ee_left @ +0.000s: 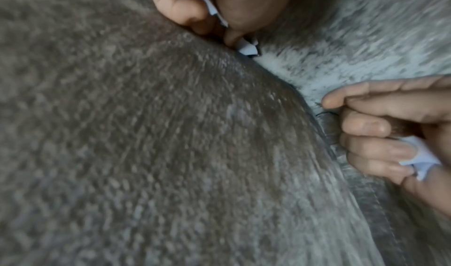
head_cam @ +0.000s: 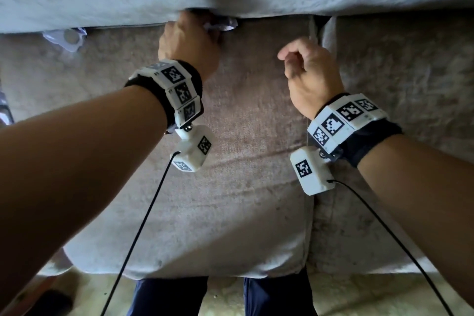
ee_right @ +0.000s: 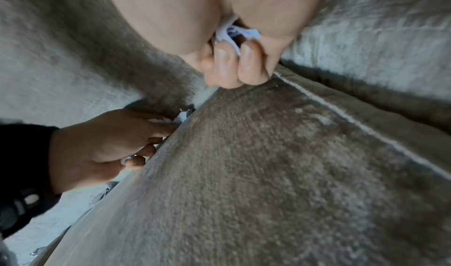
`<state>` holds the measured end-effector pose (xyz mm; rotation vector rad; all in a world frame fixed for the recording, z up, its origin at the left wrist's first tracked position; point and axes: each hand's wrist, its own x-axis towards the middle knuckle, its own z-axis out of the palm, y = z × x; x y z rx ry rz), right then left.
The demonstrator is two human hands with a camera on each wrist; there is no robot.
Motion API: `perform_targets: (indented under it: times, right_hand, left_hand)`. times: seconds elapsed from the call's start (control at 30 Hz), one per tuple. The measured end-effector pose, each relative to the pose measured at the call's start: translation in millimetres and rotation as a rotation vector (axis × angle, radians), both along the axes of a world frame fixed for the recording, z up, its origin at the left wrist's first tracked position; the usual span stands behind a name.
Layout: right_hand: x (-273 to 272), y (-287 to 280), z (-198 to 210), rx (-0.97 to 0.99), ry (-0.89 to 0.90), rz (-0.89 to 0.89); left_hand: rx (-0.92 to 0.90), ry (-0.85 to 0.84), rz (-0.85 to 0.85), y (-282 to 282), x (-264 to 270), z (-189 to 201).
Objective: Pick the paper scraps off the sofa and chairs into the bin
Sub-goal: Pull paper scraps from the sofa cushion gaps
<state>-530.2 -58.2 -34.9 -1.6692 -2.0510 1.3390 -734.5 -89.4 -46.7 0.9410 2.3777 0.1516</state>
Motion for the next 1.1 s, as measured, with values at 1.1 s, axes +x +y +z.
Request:
perform_targets:
  times: [1.1]
  right_hand:
    - [-217, -80, 40, -0.006, -0.191, 0.368]
  left_hand:
    - [0.210, -0.189, 0.513, -171, -172, 47]
